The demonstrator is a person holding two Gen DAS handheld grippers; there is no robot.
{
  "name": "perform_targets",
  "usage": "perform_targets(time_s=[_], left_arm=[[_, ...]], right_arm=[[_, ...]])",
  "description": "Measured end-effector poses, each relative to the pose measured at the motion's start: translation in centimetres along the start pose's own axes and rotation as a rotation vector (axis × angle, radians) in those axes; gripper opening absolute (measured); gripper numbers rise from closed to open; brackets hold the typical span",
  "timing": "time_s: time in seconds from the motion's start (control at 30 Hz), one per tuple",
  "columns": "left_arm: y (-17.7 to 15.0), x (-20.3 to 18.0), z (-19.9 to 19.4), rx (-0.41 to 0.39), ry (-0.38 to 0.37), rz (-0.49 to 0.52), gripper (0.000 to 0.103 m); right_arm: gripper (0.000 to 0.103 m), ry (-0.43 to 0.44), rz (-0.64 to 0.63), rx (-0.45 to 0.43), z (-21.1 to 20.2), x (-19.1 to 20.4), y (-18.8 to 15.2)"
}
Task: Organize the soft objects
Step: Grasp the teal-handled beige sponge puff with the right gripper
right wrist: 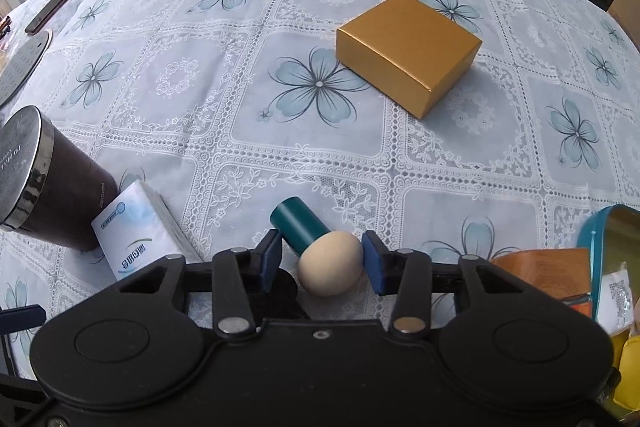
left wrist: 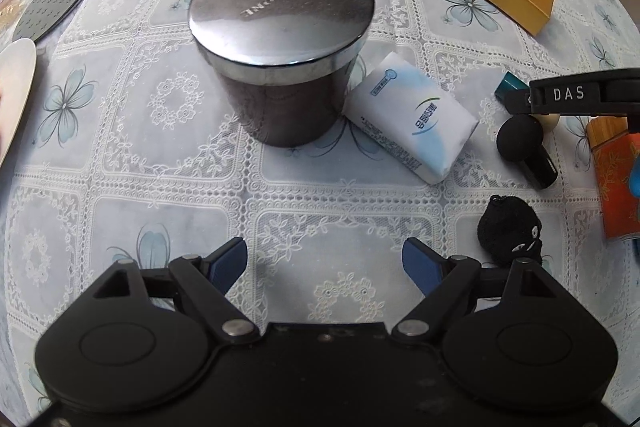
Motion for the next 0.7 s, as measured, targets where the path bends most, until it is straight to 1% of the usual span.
perform_targets(time_s=[0.17,0.3,0.47,0.57,0.6,0.7], left_arm=[[1.5,-1.0,0.1,-0.018,-0.019,-0.002,0.084],[3.1,-1.8,0.0,-0.049,-0.029,-0.001,0.084],[5.8,-3.4,0.5,-0.079,-0.049,-0.022,0.084],[7.3,-4.1,0.8,-0.099,-0.071,-0.055,0.09],[7.9,-4.3,1.0,-0.108,-0.068,-0.07,0.093],[9.1,-4.3,1.6,-0.117,-0.029,-0.098,0.094]], right_arm=[[0.037,0.018,0.039,-0.004,-0.9,-0.8,0.1],[0.037,0.037,0.077,-0.022,-2.4,-1.6,0.1],[0.037,0.038,0.097,-0.023,-3.5,-2.7,-0.6],[0.037,0.039,0.107,-0.019,-3.8,-3.2,-1.2],[0.037,0.036,0.108,-0.02,-3.8,-3.4,-1.4],[0.037,0.016,0.111,-0.024,-3.7,-3.9,-2.0]])
Point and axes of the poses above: each gripper's, at about its wrist camera, not at the fingertips, and z roughly the way its jaws point, x to its left, y to its top, the point moved 7 cm from there along z, roughly the way its jaws point, and after that the axes turned 14 degrees about z, right-handed, at the moved point
